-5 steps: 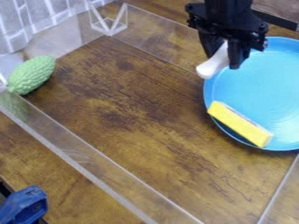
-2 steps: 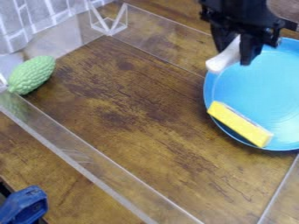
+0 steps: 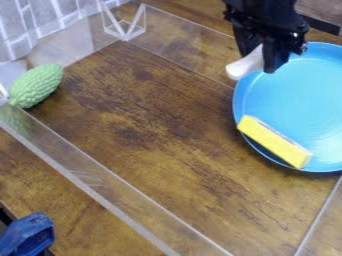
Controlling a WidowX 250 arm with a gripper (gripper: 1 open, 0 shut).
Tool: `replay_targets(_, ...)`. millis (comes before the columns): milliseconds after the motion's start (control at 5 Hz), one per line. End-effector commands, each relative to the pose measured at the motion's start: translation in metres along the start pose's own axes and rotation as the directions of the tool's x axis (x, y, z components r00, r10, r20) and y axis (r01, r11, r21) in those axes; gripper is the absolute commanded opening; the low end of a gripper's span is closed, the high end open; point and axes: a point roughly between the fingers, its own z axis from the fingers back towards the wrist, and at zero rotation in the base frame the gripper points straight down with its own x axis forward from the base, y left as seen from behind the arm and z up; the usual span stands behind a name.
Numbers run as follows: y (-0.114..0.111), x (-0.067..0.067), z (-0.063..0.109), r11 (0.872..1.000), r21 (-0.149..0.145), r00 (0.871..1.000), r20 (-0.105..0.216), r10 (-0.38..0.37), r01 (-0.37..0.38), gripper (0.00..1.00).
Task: Put the white object in the blue tray
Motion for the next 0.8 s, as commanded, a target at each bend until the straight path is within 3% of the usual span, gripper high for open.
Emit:
replay_targets(0,0.0088,0.0167,0.0415,0.998,0.02,0.993,0.107,-0.055,0.053,0.0)
replay_targets(400,0.0096,0.0122,0.0371,0.998,0.06,0.993,0.112,-0.027,0.021,0.0)
replay_targets(600,0.0173,0.0156,0.0363,0.998,0.06,0.993,0.111,-0.027,0.02,0.0)
